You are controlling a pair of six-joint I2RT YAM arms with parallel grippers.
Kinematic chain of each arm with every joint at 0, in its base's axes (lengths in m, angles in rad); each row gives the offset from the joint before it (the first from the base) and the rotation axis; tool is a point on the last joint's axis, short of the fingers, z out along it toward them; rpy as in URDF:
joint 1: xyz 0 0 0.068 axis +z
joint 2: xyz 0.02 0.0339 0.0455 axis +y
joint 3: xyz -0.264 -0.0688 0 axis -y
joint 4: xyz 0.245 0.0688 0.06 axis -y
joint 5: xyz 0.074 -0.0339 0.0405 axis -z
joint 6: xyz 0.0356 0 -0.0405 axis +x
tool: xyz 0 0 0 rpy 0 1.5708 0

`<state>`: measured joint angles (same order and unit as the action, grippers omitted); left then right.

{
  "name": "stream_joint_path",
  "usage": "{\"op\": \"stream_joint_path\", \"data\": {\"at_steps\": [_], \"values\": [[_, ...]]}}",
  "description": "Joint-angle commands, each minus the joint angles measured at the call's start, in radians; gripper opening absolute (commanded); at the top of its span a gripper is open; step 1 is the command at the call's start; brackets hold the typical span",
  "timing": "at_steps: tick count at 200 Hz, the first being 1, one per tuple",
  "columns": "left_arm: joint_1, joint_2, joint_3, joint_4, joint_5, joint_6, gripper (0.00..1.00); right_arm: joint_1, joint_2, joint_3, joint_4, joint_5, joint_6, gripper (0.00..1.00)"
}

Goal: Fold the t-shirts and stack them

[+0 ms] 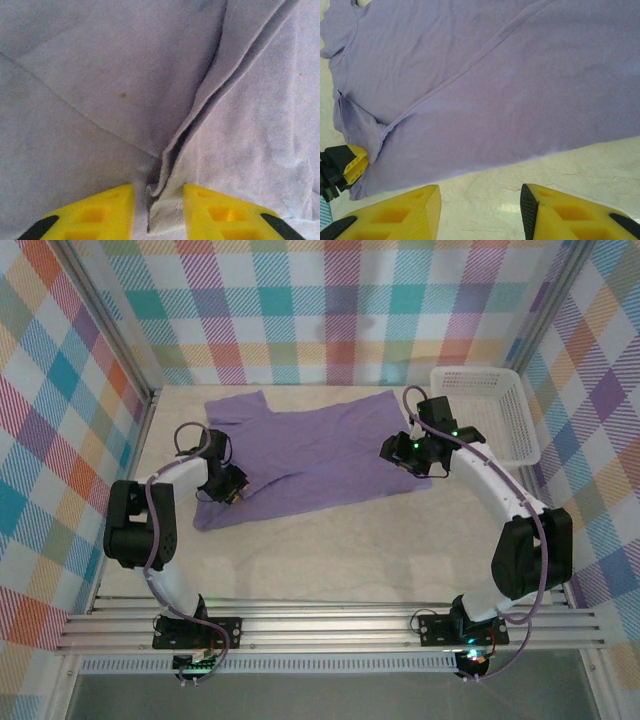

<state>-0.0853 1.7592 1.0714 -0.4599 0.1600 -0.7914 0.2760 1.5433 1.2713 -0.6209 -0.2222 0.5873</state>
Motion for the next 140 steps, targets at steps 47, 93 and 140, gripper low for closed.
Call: {"op": "stream_joint_path", "data": {"at_steps": [47, 93, 140], "values": [[-0.019, -0.011, 0.056, 0.023, 0.002, -0.002, 0.00, 0.017, -0.029, -0.048, 0.021, -0.017, 0.012, 0.46], [-0.019, 0.040, 0.174, -0.017, -0.006, 0.004, 0.00, 0.016, -0.035, -0.054, 0.018, 0.004, 0.014, 0.46], [-0.031, 0.192, 0.366, -0.041, 0.049, 0.017, 0.00, 0.017, -0.029, -0.069, 0.019, 0.003, 0.018, 0.46]]}}
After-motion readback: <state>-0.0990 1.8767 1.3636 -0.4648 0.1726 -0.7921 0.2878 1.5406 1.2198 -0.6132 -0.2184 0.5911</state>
